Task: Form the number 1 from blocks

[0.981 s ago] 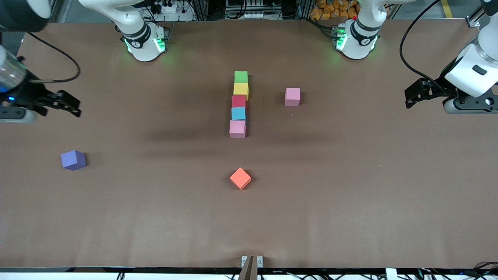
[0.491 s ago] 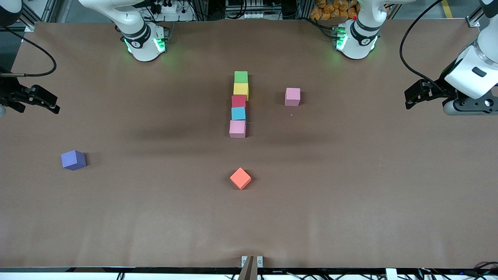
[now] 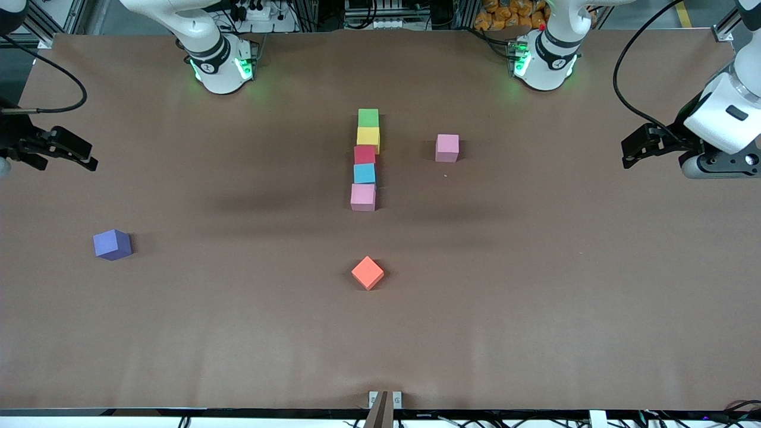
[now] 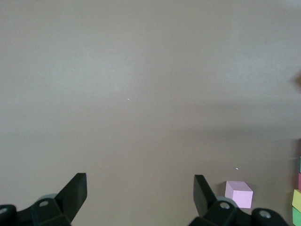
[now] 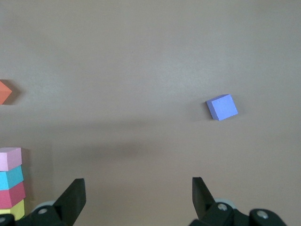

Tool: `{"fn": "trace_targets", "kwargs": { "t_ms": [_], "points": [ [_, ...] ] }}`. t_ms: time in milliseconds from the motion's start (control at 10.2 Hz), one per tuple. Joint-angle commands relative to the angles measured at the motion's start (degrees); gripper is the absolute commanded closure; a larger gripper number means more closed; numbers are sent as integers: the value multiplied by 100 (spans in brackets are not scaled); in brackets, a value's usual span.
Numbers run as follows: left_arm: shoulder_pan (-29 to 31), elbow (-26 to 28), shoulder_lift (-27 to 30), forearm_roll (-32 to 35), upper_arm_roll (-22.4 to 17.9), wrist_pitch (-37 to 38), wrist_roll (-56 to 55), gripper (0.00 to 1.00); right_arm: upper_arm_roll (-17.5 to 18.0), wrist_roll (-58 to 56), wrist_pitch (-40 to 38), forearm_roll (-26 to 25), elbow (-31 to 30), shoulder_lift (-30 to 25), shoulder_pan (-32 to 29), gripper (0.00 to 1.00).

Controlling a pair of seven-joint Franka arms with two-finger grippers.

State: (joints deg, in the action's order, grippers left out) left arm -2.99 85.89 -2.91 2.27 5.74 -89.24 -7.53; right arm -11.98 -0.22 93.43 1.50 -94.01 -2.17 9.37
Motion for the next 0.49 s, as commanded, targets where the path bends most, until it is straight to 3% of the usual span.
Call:
{"fn": "trace_targets", "kwargs": {
  "t_ms": [0, 393],
  "points": [
    [35, -134, -43, -95, -3, 73, 137, 0, 82, -92, -114, 149, 76, -38, -137, 0],
    [35, -134, -52, -112, -3, 64, 146, 0, 573, -100, -114, 131, 102, -20, -566, 0]
  ]
}}
